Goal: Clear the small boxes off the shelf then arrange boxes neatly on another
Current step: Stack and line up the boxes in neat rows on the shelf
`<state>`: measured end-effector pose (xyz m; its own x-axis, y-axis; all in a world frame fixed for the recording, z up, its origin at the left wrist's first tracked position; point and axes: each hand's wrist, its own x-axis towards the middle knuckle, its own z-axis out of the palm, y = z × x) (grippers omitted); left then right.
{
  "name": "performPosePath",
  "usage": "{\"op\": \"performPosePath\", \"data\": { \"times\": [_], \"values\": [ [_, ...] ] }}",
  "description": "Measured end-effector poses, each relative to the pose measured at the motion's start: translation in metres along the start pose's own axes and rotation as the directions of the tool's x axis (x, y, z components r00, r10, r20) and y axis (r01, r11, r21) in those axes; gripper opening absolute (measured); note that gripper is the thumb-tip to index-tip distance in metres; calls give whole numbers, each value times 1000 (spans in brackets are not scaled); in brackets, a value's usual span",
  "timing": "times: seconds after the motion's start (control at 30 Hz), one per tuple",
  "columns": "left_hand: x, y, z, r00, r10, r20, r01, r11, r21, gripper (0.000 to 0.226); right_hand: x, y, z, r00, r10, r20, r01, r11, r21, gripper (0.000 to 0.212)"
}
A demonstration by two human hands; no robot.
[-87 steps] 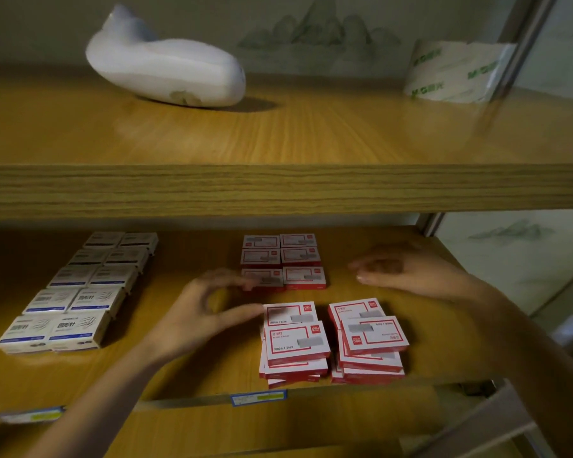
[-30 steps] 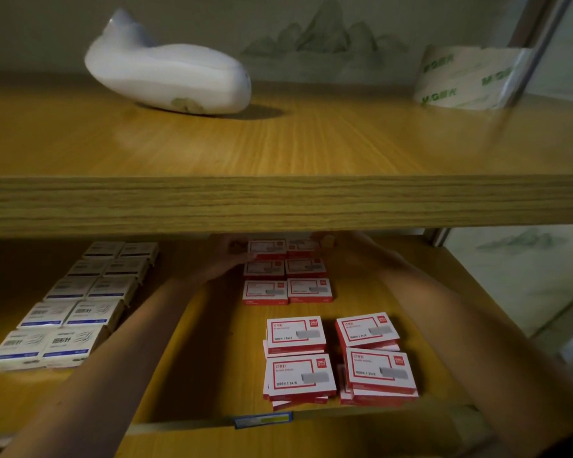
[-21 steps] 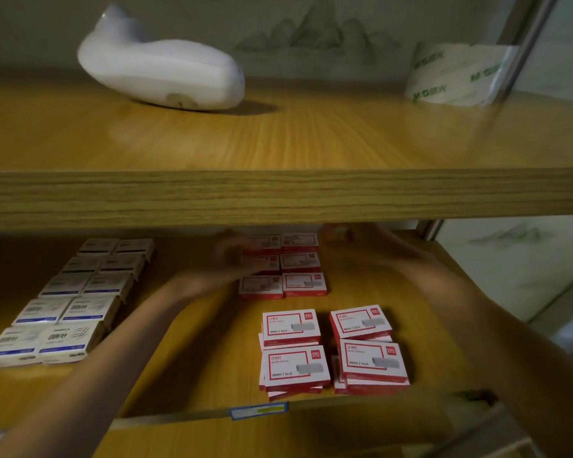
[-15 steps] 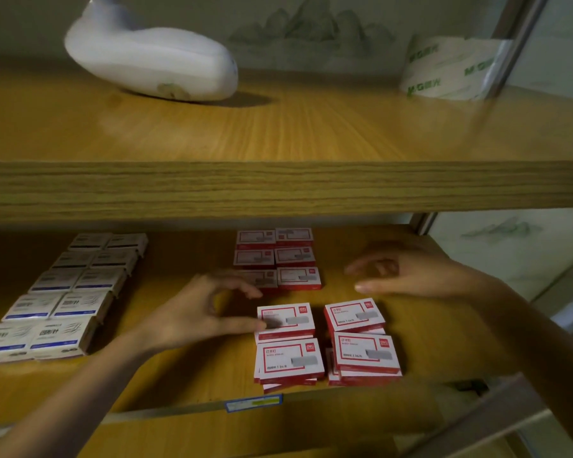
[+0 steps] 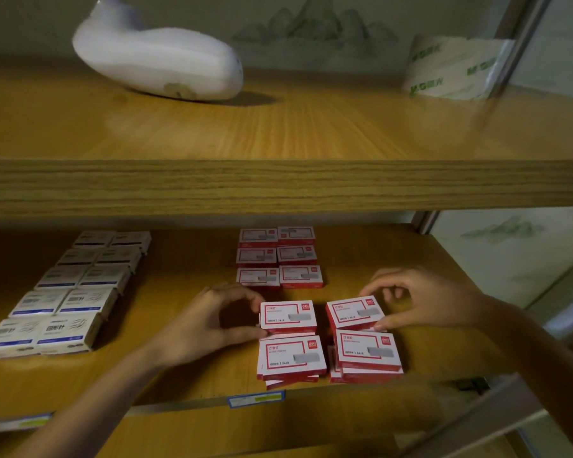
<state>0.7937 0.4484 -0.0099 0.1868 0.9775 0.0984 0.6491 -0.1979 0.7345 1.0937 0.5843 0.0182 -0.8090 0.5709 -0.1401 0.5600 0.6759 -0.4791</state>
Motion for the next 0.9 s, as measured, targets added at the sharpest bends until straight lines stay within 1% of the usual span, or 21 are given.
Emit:
{"op": "performPosePath", "data": {
  "times": [0.1, 0.2, 0.27, 0.33, 0.4, 0.47, 0.5, 0.53, 0.57, 0.63, 0.73, 0.8, 0.9],
  "values": [
    [-3, -2, 2, 1000, 20, -21, -19, 998, 62, 49, 4, -1, -2, 1000, 17, -13, -17, 1000, 4, 32],
    [-4, -6, -5, 992, 42, -120, -35, 998, 60, 38, 15, -4, -9, 997, 53, -63, -53, 999, -4, 32],
    [-1, -12, -15, 984, -4, -176, 7, 1000, 14, 34, 26, -9, -14, 989, 61, -138, -62, 998, -5, 33],
    [7, -23, -24, 979, -75, -187, 67, 996, -51, 32, 42, -15, -18, 979, 70, -192, -58, 996, 69, 32],
    [20, -39, -31, 970, -148, -195, 129, 986, -108, 41, 60, -18, -18, 974, 64, -215, -39, 992, 121, 31],
    [32, -52, -34, 953, -227, -199, 204, 970, -129, 63, 78, -17, -15, 976, 41, -212, -27, 997, 67, 38],
    [37, -57, -34, 946, -255, -203, 230, 964, -136, 67, 86, -16, -12, 978, 27, -205, -21, 999, 32, 39],
    [43, -61, -33, 938, -273, -211, 247, 958, -144, 62, 93, -14, -9, 980, 18, -199, -17, 1000, 8, 39],
    [47, -64, -32, 934, -287, -212, 259, 954, -152, 53, 98, -12, -6, 980, 17, -196, -18, 1000, -5, 39],
    [54, -67, -29, 941, -288, -177, 260, 951, -166, 41, 106, -6, 0, 978, 36, -206, -38, 999, -4, 40],
    [61, -69, -27, 955, -264, -138, 238, 954, -179, 40, 115, 0, 9, 969, 59, -241, -50, 998, 40, 41],
    [64, -71, -27, 950, -276, -145, 245, 948, -203, 38, 118, 2, 13, 957, 76, -279, -53, 995, 90, 42],
    [66, -72, -27, 948, -283, -149, 254, 949, -184, 37, 121, 4, 18, 938, 109, -330, -61, 986, 153, 42]
  ]
}}
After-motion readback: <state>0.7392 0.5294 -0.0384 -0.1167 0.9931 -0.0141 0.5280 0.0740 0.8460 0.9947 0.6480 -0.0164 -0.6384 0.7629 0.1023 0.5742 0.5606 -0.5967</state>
